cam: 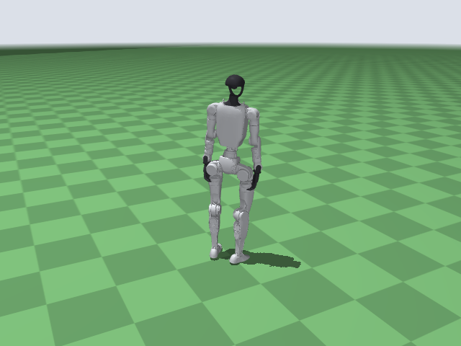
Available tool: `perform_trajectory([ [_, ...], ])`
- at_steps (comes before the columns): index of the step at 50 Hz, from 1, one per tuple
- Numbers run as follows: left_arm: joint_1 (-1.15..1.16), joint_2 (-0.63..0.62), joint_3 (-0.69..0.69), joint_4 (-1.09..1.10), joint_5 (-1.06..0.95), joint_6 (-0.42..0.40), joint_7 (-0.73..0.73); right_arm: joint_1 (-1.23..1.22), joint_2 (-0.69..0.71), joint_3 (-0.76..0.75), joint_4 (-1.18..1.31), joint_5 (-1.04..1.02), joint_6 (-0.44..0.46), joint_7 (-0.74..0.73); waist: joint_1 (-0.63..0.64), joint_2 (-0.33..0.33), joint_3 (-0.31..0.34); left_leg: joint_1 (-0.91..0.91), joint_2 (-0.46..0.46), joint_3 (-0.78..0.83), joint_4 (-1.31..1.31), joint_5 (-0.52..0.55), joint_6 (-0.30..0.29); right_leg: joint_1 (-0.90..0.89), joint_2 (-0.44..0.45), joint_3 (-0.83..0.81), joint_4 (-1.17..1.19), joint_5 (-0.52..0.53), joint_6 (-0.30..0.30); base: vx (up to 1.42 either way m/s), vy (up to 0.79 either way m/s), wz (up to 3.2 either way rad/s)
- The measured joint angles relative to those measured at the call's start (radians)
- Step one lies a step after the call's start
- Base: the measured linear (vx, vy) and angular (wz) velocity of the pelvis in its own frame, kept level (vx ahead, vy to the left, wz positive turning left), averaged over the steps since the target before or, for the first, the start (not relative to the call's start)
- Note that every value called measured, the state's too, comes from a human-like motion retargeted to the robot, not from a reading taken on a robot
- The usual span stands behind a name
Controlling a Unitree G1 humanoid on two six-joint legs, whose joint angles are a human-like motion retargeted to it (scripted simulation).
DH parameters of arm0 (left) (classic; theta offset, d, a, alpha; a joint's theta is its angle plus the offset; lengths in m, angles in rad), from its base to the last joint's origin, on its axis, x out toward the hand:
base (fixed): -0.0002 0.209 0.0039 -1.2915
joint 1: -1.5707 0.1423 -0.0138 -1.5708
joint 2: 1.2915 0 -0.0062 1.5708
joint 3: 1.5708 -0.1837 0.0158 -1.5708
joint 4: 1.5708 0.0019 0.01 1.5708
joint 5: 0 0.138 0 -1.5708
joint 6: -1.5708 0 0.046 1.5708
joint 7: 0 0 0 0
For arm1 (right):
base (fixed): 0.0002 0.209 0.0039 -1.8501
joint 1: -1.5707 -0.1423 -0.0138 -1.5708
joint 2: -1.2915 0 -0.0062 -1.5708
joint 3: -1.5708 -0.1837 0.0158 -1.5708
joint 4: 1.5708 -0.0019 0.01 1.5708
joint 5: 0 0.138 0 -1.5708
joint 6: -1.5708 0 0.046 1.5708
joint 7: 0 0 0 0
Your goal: In place motions
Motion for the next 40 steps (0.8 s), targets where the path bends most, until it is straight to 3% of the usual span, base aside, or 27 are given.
perform_trajectory([
  [40,-0.001,0.001,0.002,0.002,-0.004,0.0,-0.001,-0.003,0.0,0.003,0.002,-0.01,-0.001,0.002,-0.002,0.004,0.001,0.002,0.005,-0.001,-0.003,-0.005,-0.006,0.0,0.008,-0.002,0.001,-0.001,-0.005,0.0,0.0,0.0],
])
